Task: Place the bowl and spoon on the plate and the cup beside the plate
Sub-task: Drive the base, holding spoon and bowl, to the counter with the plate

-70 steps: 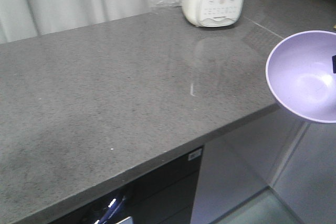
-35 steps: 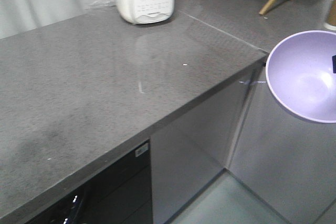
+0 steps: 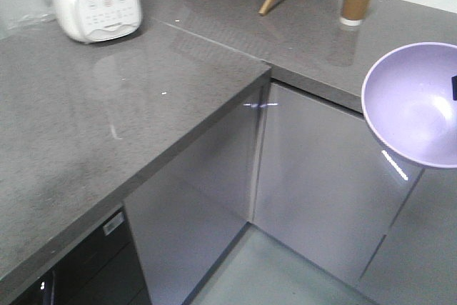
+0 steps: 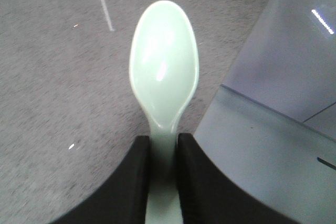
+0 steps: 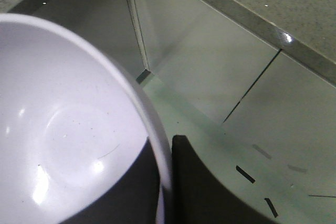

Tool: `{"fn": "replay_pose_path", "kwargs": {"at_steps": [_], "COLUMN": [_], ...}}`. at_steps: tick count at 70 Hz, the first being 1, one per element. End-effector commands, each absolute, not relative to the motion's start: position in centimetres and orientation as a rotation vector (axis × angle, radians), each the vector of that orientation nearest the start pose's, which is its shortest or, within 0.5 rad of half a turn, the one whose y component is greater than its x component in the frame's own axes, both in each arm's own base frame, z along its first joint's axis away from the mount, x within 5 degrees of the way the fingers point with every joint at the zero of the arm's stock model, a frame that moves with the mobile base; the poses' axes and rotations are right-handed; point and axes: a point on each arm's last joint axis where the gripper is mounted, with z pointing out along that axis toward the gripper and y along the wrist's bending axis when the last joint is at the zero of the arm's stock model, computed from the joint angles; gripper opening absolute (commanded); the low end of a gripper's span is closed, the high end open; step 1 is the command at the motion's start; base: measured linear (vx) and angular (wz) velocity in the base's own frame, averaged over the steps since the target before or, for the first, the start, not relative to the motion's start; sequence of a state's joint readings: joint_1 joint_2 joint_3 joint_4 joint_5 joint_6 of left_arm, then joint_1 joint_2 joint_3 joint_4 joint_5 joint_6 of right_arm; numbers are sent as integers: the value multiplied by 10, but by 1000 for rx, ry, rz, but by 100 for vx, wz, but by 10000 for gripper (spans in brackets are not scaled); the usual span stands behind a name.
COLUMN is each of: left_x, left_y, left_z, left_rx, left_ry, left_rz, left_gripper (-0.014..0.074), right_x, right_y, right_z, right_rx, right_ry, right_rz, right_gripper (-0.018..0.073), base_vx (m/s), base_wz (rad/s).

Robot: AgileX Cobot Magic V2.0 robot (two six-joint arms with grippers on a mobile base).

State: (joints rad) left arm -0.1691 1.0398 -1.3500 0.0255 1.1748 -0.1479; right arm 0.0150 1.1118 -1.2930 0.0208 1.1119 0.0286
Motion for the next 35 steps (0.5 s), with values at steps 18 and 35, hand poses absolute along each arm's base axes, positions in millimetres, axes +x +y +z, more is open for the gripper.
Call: {"fn": "replay_pose_path", "kwargs": {"at_steps": [18, 35], "left_x": [175, 175], "left_y": [-29, -29], "left_z": [452, 452], "left_rx": [19, 19], "left_ry": [2264, 2264], "left_rz": [-149, -149], "left_gripper": [-6, -6], "right_x": [203, 203], "right_y": [5, 5], "right_z": [429, 429], "right_rx": [17, 17], "right_ry": [2311, 2311], "right_rz": [48, 48], "right_gripper": [-11, -11], "base_vx": [7, 10], "base_wz": [-40, -43]}}
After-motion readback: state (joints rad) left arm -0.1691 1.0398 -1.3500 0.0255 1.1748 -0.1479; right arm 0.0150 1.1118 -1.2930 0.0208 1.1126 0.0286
